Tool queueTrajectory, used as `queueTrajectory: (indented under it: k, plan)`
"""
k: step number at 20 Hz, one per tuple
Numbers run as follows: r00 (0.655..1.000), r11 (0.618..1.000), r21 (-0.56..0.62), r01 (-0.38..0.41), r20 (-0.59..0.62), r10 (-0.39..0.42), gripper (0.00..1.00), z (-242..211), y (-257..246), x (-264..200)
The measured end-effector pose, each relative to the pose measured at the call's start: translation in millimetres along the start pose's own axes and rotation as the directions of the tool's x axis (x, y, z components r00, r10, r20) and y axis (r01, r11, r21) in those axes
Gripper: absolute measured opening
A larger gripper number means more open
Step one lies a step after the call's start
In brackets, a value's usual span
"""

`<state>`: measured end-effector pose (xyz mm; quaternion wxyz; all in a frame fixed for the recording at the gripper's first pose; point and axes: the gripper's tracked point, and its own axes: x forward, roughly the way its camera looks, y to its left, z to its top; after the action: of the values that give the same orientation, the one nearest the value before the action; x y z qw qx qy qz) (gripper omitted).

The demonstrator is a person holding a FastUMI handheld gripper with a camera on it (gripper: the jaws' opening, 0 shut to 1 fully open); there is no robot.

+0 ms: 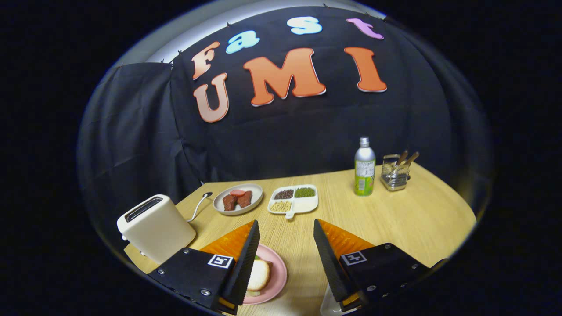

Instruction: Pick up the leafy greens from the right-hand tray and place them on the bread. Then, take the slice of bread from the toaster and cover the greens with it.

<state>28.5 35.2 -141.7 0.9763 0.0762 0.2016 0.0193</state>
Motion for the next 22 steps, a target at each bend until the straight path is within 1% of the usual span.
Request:
queueTrajectory:
  k: [2, 4, 7, 10, 12, 13, 15, 19, 22]
  plan:
    - [0.996, 0.999, -0.039, 0.028, 0.085, -0.025, 0.75, 24.2, -2.1, -11.1]
    - [0.986, 0.997, -0.068, 0.044, 0.164, -0.032, 0.74, 46.8, -0.4, -21.1]
    - [0.964, 0.994, -0.092, 0.057, 0.264, -0.031, 0.77, 70.2, 4.5, -35.3]
    - [0.936, 0.986, -0.143, 0.084, 0.352, -0.029, 0.81, 85.1, 5.8, -44.1]
    - [0.926, 0.984, -0.157, 0.084, 0.377, -0.019, 0.87, 90.8, 13.3, -49.4]
    - [0.923, 0.985, -0.157, 0.078, 0.385, -0.012, 0.92, 93.2, 16.8, -52.9]
    - [0.917, 0.985, -0.158, 0.067, 0.4, 0.002, 0.97, 99.5, 21.8, -56.6]
    - [0.88, 0.979, -0.19, 0.071, 0.475, 0.028, 0.97, 123.5, 31.8, -69.6]
    - [0.855, 0.974, -0.216, 0.066, 0.516, 0.057, 0.97, 131.4, 45.4, -79.2]
